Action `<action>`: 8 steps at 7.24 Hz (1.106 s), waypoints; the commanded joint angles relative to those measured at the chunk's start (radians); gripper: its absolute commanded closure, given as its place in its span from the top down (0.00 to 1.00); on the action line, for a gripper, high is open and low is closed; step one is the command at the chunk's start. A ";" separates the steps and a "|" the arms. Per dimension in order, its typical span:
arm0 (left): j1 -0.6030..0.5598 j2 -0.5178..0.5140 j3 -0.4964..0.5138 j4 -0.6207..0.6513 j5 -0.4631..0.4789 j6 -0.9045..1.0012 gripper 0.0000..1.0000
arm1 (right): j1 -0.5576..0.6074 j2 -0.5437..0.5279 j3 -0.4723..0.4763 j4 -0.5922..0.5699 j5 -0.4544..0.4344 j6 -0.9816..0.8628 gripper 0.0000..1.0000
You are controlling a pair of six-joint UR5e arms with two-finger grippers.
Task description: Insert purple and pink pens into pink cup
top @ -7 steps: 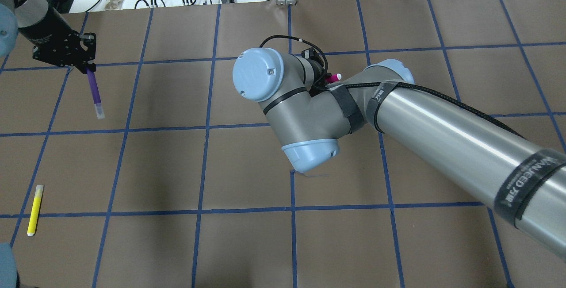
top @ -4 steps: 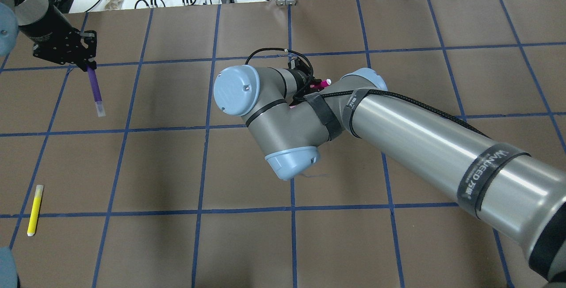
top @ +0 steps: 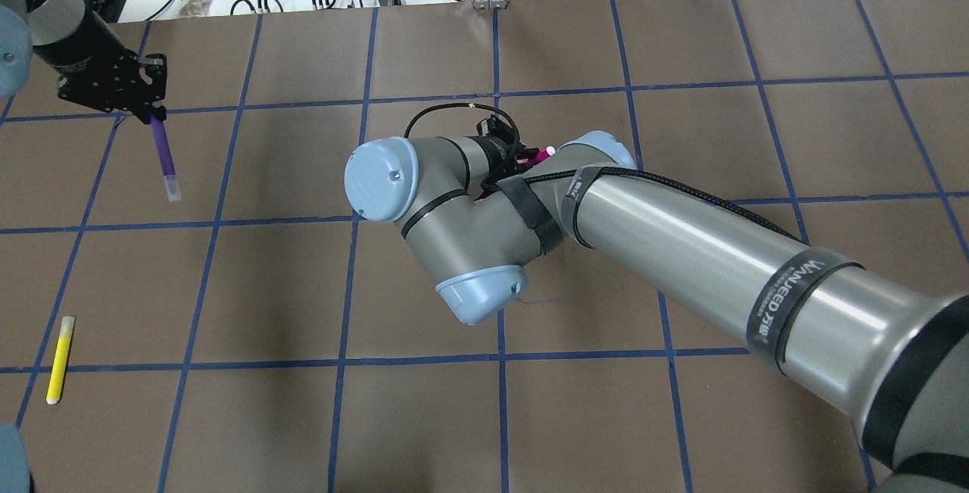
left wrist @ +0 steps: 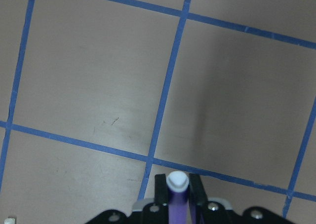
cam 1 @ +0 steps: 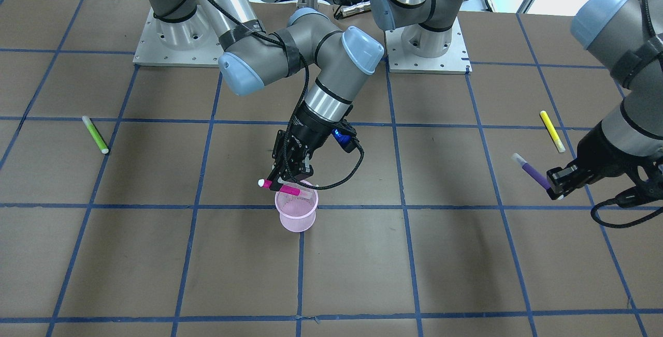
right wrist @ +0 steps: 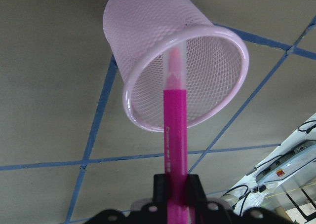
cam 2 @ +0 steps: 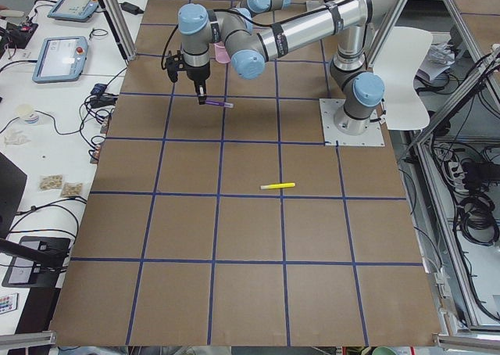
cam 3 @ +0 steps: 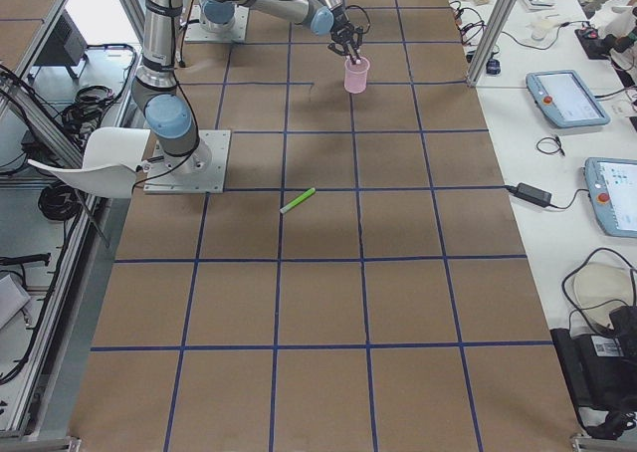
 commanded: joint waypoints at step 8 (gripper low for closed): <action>-0.001 0.027 -0.012 0.001 -0.010 -0.001 0.00 | -0.150 -0.151 -0.042 -0.007 0.190 -0.051 0.71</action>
